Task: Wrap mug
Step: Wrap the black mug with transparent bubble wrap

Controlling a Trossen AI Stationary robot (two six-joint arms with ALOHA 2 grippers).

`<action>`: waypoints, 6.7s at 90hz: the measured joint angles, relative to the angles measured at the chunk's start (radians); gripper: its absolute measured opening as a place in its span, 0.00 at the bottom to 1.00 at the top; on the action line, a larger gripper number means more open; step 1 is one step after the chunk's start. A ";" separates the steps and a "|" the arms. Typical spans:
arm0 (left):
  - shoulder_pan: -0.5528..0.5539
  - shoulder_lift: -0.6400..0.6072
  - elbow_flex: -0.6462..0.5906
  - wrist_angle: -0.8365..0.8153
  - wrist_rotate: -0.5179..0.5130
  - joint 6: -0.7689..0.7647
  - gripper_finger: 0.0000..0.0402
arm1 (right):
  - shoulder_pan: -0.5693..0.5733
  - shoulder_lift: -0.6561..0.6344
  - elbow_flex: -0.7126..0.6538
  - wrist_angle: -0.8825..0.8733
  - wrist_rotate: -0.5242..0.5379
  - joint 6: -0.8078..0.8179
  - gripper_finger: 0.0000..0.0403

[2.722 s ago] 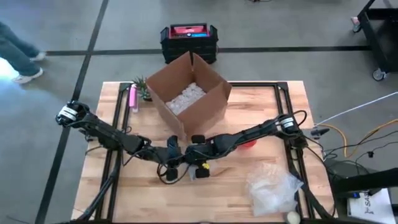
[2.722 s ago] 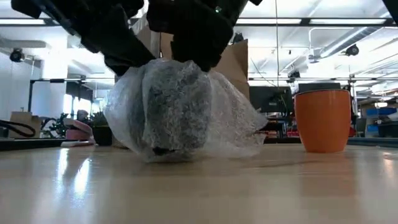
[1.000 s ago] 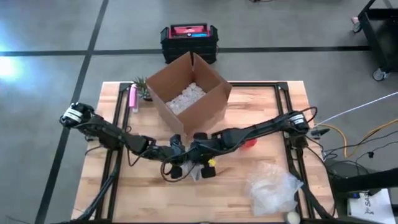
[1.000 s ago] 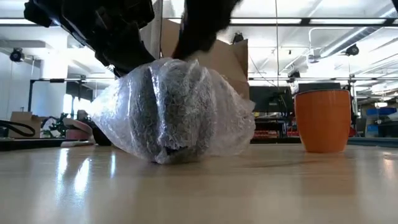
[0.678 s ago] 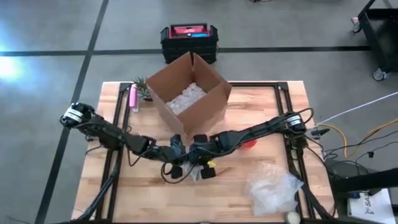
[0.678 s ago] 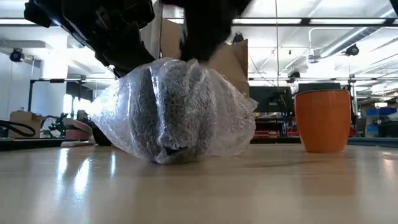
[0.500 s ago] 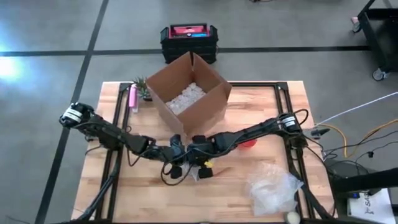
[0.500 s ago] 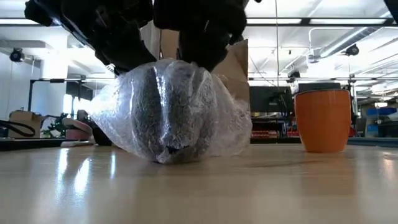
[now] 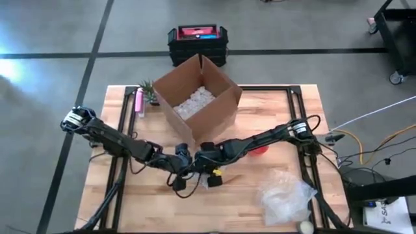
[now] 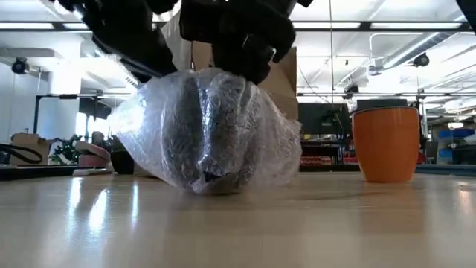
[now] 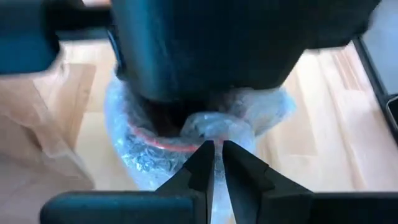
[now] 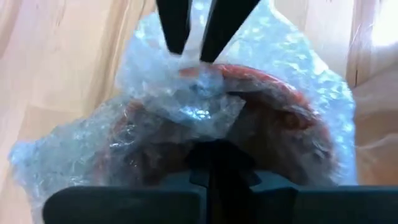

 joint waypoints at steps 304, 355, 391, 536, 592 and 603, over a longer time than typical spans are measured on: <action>0.021 -0.033 -0.017 0.009 -0.024 0.037 0.05 | 0.003 -0.029 0.284 -0.459 0.000 -0.031 0.01; -0.002 -0.133 -0.096 -0.124 -0.001 -0.024 0.05 | 0.023 -0.192 -0.118 -0.288 0.004 0.088 0.01; -0.002 -0.110 -0.100 0.085 -0.009 0.060 0.05 | 0.029 -0.183 -0.153 -0.015 0.000 0.091 0.01; -0.028 -0.078 -0.093 0.022 0.012 0.075 0.05 | 0.034 -0.199 -0.064 0.144 -0.009 0.047 0.01; -0.028 -0.108 -0.091 0.008 0.014 0.056 0.05 | 0.009 0.018 -0.059 0.188 -0.007 0.016 0.00; -0.028 -0.135 -0.073 0.012 0.014 0.045 0.05 | 0.005 0.019 -0.060 0.187 -0.012 0.005 0.01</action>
